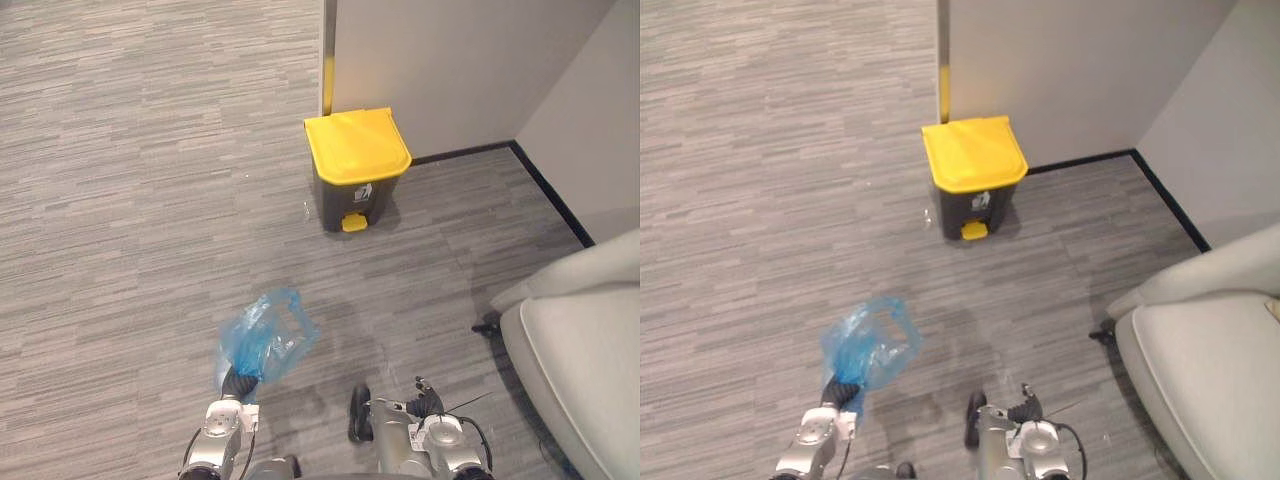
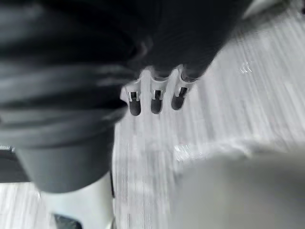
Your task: Gather rubbish on tea table into small bin, then transfer packed bag to large trash can.
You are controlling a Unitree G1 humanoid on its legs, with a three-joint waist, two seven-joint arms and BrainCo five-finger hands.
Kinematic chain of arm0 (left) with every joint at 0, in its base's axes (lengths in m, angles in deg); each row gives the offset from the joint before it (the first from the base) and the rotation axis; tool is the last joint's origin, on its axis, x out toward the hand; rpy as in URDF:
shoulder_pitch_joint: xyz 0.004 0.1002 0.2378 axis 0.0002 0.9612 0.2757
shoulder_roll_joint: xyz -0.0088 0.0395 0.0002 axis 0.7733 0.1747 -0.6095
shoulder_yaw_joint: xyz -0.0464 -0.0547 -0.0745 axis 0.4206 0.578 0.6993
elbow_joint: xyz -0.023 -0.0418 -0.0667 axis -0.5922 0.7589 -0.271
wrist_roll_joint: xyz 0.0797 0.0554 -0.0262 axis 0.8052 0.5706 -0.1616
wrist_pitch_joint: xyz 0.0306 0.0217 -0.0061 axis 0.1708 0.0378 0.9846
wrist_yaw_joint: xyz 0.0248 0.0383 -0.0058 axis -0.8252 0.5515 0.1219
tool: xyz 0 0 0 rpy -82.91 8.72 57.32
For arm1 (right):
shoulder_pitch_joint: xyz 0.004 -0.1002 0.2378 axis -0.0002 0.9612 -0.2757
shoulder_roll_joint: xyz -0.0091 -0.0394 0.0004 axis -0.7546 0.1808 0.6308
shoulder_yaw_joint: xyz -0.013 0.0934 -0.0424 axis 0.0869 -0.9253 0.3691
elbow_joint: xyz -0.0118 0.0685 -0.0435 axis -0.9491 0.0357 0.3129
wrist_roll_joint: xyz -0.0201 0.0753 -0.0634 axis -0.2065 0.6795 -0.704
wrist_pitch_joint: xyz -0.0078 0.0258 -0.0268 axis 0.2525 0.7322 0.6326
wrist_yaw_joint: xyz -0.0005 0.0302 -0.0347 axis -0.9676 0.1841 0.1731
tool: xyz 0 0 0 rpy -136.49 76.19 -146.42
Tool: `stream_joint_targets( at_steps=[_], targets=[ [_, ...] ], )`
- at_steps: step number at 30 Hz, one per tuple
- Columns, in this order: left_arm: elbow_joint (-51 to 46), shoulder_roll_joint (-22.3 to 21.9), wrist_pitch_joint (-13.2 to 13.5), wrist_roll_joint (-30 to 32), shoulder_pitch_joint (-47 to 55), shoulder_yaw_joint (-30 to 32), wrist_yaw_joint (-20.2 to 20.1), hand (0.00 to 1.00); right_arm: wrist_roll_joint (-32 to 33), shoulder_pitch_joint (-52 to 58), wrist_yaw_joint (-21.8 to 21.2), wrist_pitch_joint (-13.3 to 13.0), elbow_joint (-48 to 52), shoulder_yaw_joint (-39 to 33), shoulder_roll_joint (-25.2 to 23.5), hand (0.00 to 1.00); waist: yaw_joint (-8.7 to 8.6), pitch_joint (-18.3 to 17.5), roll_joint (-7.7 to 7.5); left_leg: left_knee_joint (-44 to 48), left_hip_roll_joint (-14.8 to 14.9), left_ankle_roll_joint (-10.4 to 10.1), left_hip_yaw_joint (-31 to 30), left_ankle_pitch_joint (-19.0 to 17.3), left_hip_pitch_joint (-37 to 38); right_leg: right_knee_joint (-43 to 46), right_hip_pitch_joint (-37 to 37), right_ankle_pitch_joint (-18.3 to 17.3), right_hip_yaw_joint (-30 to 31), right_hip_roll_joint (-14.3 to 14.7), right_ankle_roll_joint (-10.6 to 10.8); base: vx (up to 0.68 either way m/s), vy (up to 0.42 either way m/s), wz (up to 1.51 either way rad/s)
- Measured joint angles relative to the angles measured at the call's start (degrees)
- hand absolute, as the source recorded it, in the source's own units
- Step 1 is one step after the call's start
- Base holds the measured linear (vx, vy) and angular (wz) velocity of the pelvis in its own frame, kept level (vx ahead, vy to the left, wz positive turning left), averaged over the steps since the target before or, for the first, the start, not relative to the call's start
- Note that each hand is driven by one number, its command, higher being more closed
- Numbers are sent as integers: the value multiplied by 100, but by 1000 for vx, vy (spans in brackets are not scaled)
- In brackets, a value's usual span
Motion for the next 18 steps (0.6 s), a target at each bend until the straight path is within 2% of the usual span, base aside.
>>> stream_joint_targets(
  at_steps=[1,2,3,4,6,8,11,12,13,14,16,18],
  targets=[
    [1,-57,0,1,-16,32,-4,100,3,18,1,30,-52,-19,1,0,1,12,7,424,81,-83,-1,48,-113,-61,145,-59,-20,51,-44,450,-201,12],
    [-8,-164,-4,5,1,106,-29,100,10,116,5,59,-32,4,-4,0,6,52,2,1375,211,-308,-24,237,-367,-245,530,-146,-28,124,-62,442,-174,4],
    [-28,-267,-4,7,51,146,-61,100,11,186,8,60,35,20,-33,0,21,64,-12,2430,354,-375,-81,375,-706,-401,903,-217,-16,146,-102,416,-140,-4],
    [-69,-328,-4,7,82,143,-94,100,18,243,16,61,114,28,-54,0,41,75,-29,3091,446,-376,-28,250,-938,-487,1158,-278,3,156,-109,361,-88,-8],
    [-296,-451,-3,3,193,128,-159,100,70,326,21,46,242,37,-69,0,115,88,-69,3861,625,-136,267,-61,-1590,-678,1615,-436,108,150,-112,308,-26,-25],
    [-362,-496,-3,0,201,127,-180,100,132,293,24,48,343,-14,-157,0,171,90,-66,3324,666,-17,409,-191,-2034,-799,1799,-510,225,136,-55,275,72,-32],
    [-331,-498,-8,3,215,120,-184,100,133,287,41,38,379,-145,-212,0,223,92,-71,1617,423,5,346,-49,-2379,-877,1937,-646,385,12,156,198,127,-23],
    [-293,-501,-8,2,216,103,-187,100,134,289,48,34,338,-227,-203,0,227,71,-40,831,267,-66,227,281,-2353,-909,2000,-706,417,-36,265,272,213,-29],
    [-225,-494,-8,3,224,72,-182,100,133,320,56,38,194,-229,-113,0,273,36,30,312,152,-65,66,1021,-2257,-916,2052,-820,563,-32,450,298,244,-38],
    [-158,-462,-9,6,217,73,-178,100,132,306,49,59,77,-217,-133,0,320,11,-37,309,67,25,125,1086,-2183,-926,2100,-876,710,-99,554,407,288,-36],
    [-130,-364,-10,11,202,40,-174,100,127,354,43,84,36,-223,-160,0,317,-122,-235,333,-232,166,370,841,-2145,-910,2126,-990,854,-439,781,422,247,-21],
    [-129,-288,-12,12,199,-54,-168,100,122,316,40,84,1,-226,-132,0,321,-124,-241,456,-371,310,553,618,-2033,-518,2017,-1023,1050,-614,931,383,217,-27]
  ],
)
